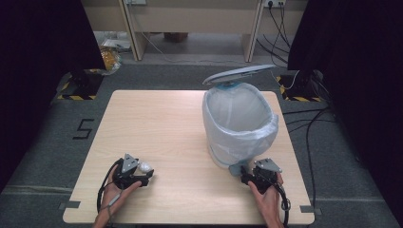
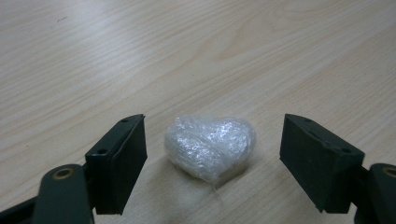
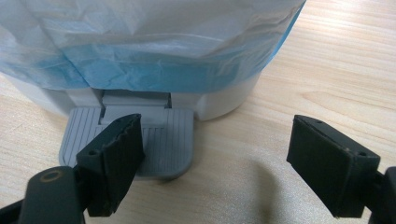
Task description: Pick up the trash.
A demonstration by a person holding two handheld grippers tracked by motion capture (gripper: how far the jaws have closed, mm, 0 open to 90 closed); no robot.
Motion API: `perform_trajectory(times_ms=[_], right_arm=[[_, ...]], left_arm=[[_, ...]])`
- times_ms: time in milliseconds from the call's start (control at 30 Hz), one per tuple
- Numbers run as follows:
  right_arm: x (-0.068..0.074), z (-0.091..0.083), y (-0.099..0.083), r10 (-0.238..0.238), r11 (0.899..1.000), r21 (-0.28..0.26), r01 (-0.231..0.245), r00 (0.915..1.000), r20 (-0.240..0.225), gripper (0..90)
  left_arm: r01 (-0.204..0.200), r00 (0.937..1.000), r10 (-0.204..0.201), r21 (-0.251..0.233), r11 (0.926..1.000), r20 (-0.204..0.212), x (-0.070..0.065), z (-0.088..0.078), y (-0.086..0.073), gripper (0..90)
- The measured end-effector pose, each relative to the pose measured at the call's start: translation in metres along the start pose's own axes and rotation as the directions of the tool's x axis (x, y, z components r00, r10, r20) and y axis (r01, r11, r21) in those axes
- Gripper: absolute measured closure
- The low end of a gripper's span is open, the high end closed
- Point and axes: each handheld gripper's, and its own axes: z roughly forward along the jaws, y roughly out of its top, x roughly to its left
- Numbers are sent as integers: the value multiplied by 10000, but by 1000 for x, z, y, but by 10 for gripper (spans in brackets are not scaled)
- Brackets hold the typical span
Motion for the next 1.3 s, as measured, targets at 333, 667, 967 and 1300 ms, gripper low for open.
perform_trajectory(times_ms=[333, 667, 967, 1300], right_arm=[[-1, 1, 0, 0, 10000, -22, 0, 10000, -46, 183], [-1, 0, 0, 45, 10000, -3, -45, 10000, -62, 183], [-1, 0, 0, 15, 10000, -21, -15, 10000, -54, 184], [-1, 1, 0, 29, 10000, -11, -30, 10000, -84, 184]], left_arm=[[-47, 9999, 46, 74, 10000, 101, 0, 3, 1, 247], [-131, 9990, 115, 371, 9992, 432, -1, 8, 0, 426], [-256, 9978, 258, -40, 9997, 617, -3, 1, 6, 477], [-517, 9860, 649, -879, 9948, 1537, -22, -9, 44, 477]])
